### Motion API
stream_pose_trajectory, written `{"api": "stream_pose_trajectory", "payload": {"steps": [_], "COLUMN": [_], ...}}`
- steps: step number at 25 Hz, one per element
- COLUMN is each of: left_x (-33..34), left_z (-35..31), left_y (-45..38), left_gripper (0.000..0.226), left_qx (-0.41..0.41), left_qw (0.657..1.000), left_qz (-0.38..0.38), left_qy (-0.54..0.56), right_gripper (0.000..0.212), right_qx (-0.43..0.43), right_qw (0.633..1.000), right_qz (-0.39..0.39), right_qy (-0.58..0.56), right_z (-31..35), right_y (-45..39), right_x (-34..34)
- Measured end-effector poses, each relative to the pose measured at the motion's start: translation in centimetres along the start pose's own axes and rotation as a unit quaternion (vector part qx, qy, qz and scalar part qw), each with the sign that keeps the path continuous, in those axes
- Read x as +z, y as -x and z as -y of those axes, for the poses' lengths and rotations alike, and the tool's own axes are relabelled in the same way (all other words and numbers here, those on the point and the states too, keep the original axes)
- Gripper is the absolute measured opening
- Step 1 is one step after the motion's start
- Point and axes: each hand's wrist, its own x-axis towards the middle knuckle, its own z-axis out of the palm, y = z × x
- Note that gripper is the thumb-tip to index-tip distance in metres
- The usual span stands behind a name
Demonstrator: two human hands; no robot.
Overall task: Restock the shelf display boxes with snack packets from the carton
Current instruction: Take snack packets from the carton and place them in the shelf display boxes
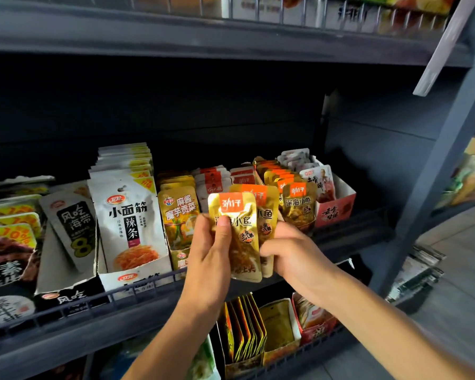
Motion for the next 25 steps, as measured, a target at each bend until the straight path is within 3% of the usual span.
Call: {"api": "stream_pose_trajectory", "payload": {"steps": [1,3,6,9,12,15,16,17,19,20,22,25], "left_x": [0.6,1.7,3.4,5.0,6.4,7.0,6.8,6.7,6.9,7.2,7.8,8.3], "left_z": [-0.1,-0.7,-1.0,-0.6,0.8,2.6,3.2,3.7,4.5,4.6,4.6,4.6], "left_y": [-0.3,-0.9,-1.6,-2.1,-3.2,-4.1,-4.2,-4.3,-4.4,-4.5,-5.0,-5.7], "left_gripper": [0.018,0.009,0.007,0.033,0.025,0.037,0.029,0.021,0.024,0.031,0.048,0.057], "left_qx": [0.013,0.023,0.066,0.073,0.043,0.015,0.057,0.138,0.282,0.293,0.245,0.181], "left_qw": [1.000,0.999,0.997,0.997,0.998,0.991,0.975,0.933,0.803,0.753,0.698,0.675], "left_qz": [-0.012,-0.034,-0.032,-0.020,-0.013,0.020,0.029,0.039,0.100,0.133,0.185,0.238], "left_qy": [0.003,0.014,-0.005,-0.008,-0.047,-0.131,-0.213,-0.330,-0.516,-0.574,-0.647,-0.674], "right_gripper": [0.048,0.031,0.030,0.026,0.024,0.027,0.024,0.022,0.026,0.030,0.036,0.035], "right_qx": [-0.001,-0.026,-0.081,-0.070,-0.030,-0.067,-0.085,-0.095,-0.081,-0.066,-0.046,-0.031], "right_qw": [1.000,0.994,0.958,0.986,0.995,0.983,0.975,0.971,0.976,0.978,0.980,0.986], "right_qz": [0.007,0.012,-0.063,-0.089,-0.070,-0.171,-0.202,-0.215,-0.203,-0.189,-0.163,-0.126], "right_qy": [0.010,0.104,0.266,0.121,0.064,-0.014,-0.035,-0.036,0.020,0.062,0.105,0.102], "right_z": [0.4,1.5,2.9,3.2,2.7,2.8,3.0,3.1,2.8,2.6,2.4,2.8], "right_y": [0.1,0.7,1.1,1.3,1.0,-0.6,-1.3,-2.0,-3.5,-4.1,-5.0,-5.9], "right_x": [-0.3,-0.6,-2.1,-4.0,-5.9,-9.6,-11.1,-12.5,-14.4,-14.7,-14.8,-14.6]}}
